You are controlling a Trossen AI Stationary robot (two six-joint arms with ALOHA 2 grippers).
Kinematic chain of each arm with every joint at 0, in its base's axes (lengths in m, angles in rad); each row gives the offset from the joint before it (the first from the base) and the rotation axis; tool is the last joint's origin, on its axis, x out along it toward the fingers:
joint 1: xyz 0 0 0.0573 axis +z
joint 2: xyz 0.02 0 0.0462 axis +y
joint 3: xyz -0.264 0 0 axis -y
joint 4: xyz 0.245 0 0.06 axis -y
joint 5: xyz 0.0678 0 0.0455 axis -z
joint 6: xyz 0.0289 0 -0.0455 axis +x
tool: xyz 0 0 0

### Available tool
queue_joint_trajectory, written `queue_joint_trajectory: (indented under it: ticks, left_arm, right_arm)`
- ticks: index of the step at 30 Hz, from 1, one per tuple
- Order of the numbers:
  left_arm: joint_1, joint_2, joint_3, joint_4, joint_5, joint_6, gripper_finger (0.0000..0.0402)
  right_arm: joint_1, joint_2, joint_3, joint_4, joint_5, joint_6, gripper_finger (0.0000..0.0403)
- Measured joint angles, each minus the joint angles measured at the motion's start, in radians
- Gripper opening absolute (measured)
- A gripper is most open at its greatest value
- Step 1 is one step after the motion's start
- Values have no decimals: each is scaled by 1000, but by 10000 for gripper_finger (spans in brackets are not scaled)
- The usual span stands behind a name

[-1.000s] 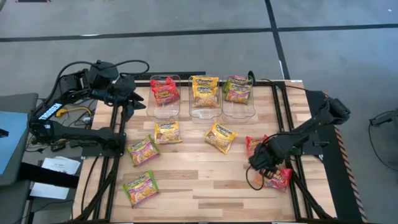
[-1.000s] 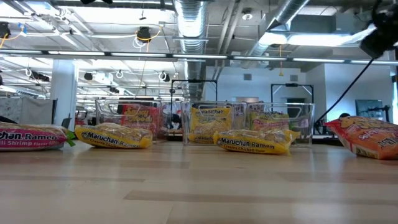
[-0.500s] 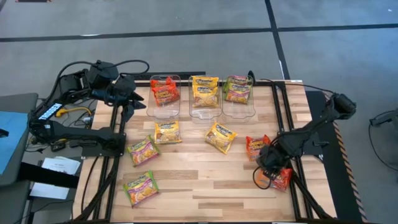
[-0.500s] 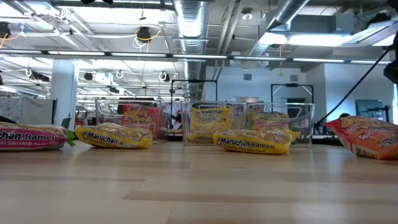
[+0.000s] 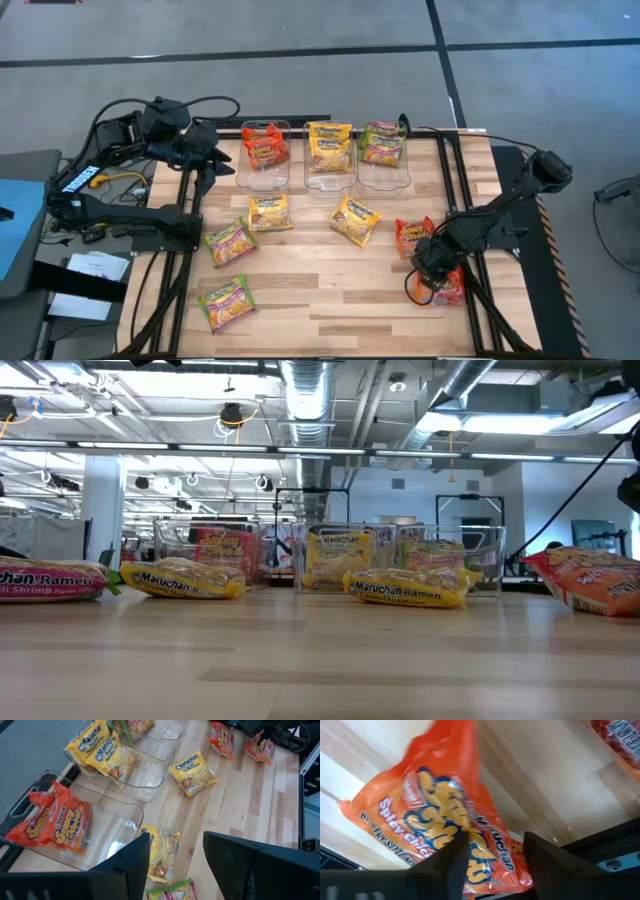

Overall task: Sort Maruchan noodles
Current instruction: Put the orange noodle pack into the left transparent bin

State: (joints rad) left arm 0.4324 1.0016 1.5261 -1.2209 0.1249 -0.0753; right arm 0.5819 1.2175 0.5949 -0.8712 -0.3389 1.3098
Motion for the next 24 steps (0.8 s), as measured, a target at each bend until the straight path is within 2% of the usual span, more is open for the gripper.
queue_joint_trajectory:
  ticks: [7, 10, 18, 24]
  left_arm:
    - [0, 0, 0, 0, 0, 2, 172]
    - [0, 0, 0, 0, 0, 14, 172]
    - [0, 0, 0, 0, 0, 14, 172]
    - [0, 0, 0, -1, 0, 13, 172]
  right_arm:
    - [0, 0, 0, 25, -3, 3, 56]
    - [-1, 0, 0, 50, -11, 22, 13]
    - [-1, 0, 36, 77, -12, 63, 5]
    - [-1, 0, 152, 27, 103, 55, 3]
